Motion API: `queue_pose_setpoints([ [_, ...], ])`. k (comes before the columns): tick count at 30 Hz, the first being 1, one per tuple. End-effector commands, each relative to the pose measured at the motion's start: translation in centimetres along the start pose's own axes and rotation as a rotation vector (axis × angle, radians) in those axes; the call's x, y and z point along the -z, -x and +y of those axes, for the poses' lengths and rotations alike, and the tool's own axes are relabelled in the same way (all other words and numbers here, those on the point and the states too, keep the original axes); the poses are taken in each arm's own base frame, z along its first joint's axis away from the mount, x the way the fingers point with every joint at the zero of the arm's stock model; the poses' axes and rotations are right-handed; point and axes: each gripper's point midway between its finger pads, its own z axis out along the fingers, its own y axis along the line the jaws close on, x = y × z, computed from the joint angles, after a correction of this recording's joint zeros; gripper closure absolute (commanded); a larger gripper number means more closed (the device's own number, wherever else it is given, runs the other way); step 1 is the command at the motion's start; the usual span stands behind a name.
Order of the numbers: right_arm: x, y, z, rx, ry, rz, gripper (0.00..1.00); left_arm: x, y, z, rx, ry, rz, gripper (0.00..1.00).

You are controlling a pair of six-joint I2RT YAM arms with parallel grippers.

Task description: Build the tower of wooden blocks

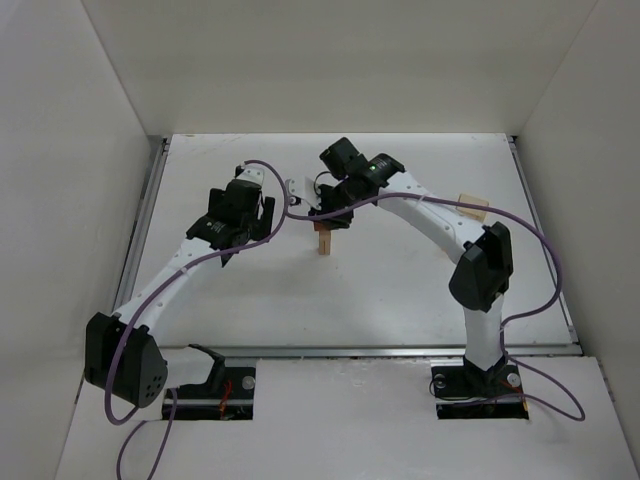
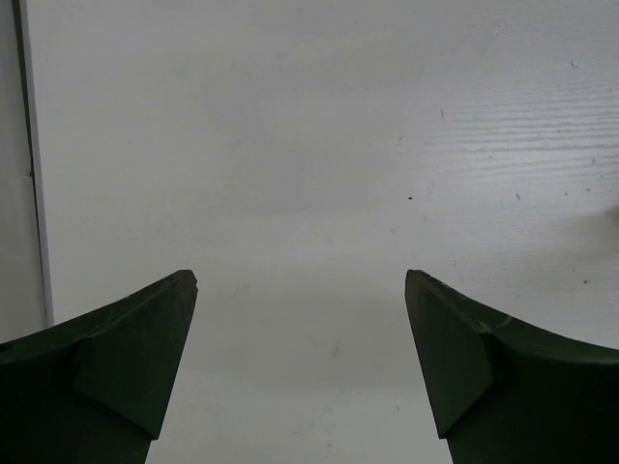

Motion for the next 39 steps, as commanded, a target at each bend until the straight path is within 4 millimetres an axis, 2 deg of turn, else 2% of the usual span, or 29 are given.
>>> queue_pose_setpoints([
  [1, 0.4, 1.6, -0.3, -0.001, -0.027, -0.021, 0.98, 0.6, 0.8, -0.2, 0.009, -0.018, -0.044, 0.13],
  [10, -1.3, 0.8, -0.1, -0.013, 0.000, 0.005, 0.98, 0.6, 0.8, -0.2, 0.000, -0.017, -0.044, 0.13],
  [39, -2.9, -0.6, -0.5, -0.038, -0.009, 0.053, 0.98, 0.5, 0.4, -0.3, -0.013, -0.026, -0.035, 0.13],
])
